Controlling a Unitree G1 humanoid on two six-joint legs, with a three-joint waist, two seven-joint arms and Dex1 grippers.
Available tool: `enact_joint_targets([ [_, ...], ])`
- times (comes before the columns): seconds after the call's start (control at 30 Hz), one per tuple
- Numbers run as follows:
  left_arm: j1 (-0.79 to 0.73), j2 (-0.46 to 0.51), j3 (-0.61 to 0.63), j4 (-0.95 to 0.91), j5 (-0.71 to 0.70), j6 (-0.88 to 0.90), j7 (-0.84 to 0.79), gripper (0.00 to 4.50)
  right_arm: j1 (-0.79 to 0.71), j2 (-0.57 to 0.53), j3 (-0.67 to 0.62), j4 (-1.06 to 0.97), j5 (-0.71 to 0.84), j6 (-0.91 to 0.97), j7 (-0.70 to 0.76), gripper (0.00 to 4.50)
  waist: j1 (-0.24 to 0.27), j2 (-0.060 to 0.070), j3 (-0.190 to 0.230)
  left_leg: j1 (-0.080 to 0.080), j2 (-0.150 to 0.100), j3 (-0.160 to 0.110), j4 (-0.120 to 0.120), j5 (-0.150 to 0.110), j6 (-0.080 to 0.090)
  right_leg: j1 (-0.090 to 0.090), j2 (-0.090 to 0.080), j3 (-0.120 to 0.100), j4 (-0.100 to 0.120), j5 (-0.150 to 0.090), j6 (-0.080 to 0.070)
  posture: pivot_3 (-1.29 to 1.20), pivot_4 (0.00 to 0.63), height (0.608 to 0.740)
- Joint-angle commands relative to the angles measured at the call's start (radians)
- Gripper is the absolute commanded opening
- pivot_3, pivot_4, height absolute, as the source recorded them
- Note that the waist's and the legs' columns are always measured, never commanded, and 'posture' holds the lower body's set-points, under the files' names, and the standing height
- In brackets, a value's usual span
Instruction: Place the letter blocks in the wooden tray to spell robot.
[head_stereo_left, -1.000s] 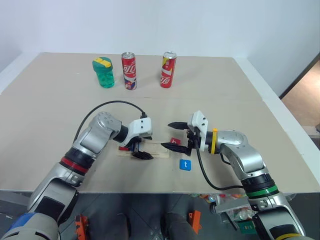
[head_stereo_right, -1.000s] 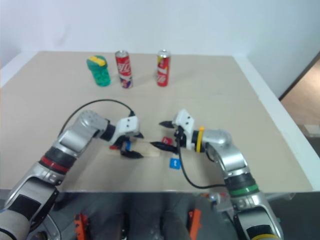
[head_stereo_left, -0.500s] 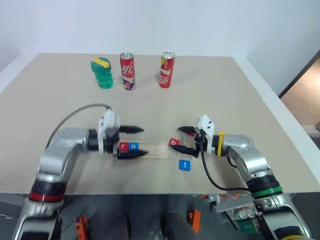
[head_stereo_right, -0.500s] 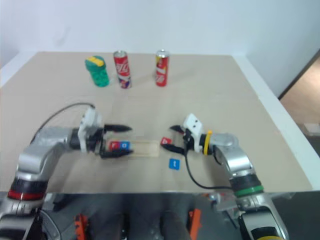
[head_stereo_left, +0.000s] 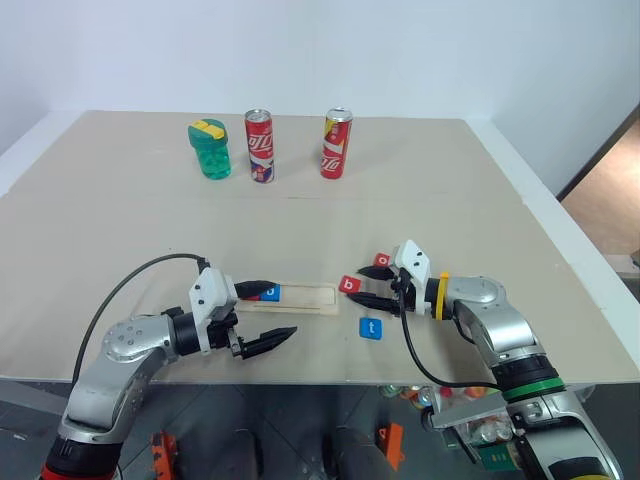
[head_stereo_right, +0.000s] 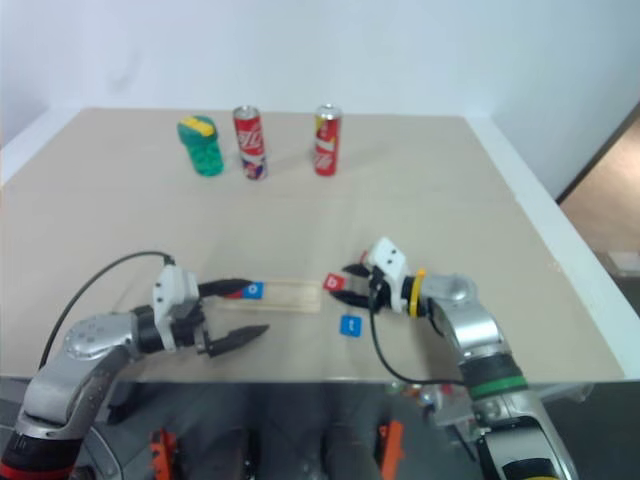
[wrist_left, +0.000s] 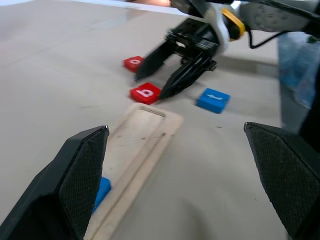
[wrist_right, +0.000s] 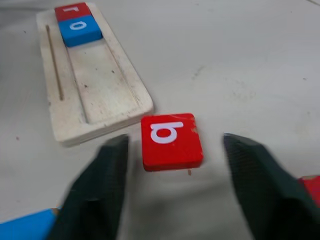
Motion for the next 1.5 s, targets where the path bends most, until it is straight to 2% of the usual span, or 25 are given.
enact_joint_targets([
  [0.03, 0.013, -0.001, -0.012, -0.062, -0.006, -0.009, 0.044, 4.50, -0.007, 0.004, -0.011, 0.008, -0.010, -0.018, -0.004, 1.26, 0.000, 0.000, 0.000, 0.000, 0.000, 0.000, 0.000, 0.000, 0.000, 0.000, 0.000, 0.000, 0.000, 0.000, 0.000, 0.00, 0.150, 0.740],
  [0.33, 0.041, 0.001, -0.037, -0.080, 0.004, -0.024, 0.107, 4.50, -0.008, -0.002, -0.027, -0.032, 0.004, -0.026, 0.008, 1.16, 0.000, 0.000, 0.000, 0.001, 0.000, 0.000, -0.001, 0.000, 0.000, 0.000, 0.000, 0.000, 0.000, -0.001, -0.001, 0.00, 0.150, 0.740],
  [0.5, 0.076, -0.009, 0.023, -0.080, 0.021, -0.056, 0.189, 4.50, -0.109, -0.009, -0.032, -0.130, 0.058, 0.052, 0.048, 1.16, -0.003, 0.002, 0.001, 0.000, 0.000, 0.000, -0.001, 0.000, 0.000, -0.001, 0.000, 0.001, 0.000, -0.001, -0.001, 0.00, 0.150, 0.740],
  [0.7, 0.159, -0.032, 0.068, -0.086, 0.054, -0.100, 0.290, 4.50, -0.195, 0.050, 0.079, -0.205, 0.062, 0.181, 0.090, 1.16, -0.003, 0.003, 0.002, 0.000, 0.003, 0.000, -0.003, -0.001, 0.000, -0.002, 0.002, -0.001, 0.000, -0.002, -0.004, 0.00, 0.150, 0.740],
  [0.83, 0.216, -0.042, 0.090, -0.104, 0.041, -0.101, 0.324, 4.50, -0.189, 0.094, 0.188, -0.171, -0.014, 0.161, 0.090, 1.16, -0.001, 0.003, 0.002, -0.003, 0.002, 0.000, -0.004, -0.002, -0.002, -0.005, 0.000, -0.001, 0.000, -0.002, -0.002, 0.00, 0.150, 0.740],
  [0.93, 0.232, -0.038, 0.101, -0.116, 0.033, -0.096, 0.337, 4.50, -0.202, 0.112, 0.218, -0.112, -0.042, 0.127, 0.099, 1.16, 0.000, 0.003, 0.003, -0.006, 0.001, 0.001, -0.003, -0.002, -0.002, -0.007, 0.000, -0.001, 0.000, -0.002, 0.000, 0.00, 0.150, 0.740],
  [1.2, 0.246, -0.030, 0.090, -0.128, 0.044, -0.107, 0.344, 4.50, -0.253, 0.172, 0.236, 0.029, -0.094, 0.047, 0.097, 1.16, -0.001, 0.003, 0.003, -0.005, 0.002, 0.001, -0.003, -0.002, -0.002, -0.008, 0.000, -0.001, 0.000, -0.002, -0.003, 0.00, 0.150, 0.740],
  [1.5, 0.250, -0.028, 0.079, -0.134, 0.040, -0.099, 0.340, 4.50, -0.268, 0.210, 0.231, 0.072, -0.119, 0.021, 0.109, 1.16, -0.001, 0.003, 0.003, -0.006, 0.003, 0.001, -0.004, -0.002, -0.002, -0.008, 0.001, -0.002, 0.000, -0.001, -0.002, 0.00, 0.150, 0.740],
])
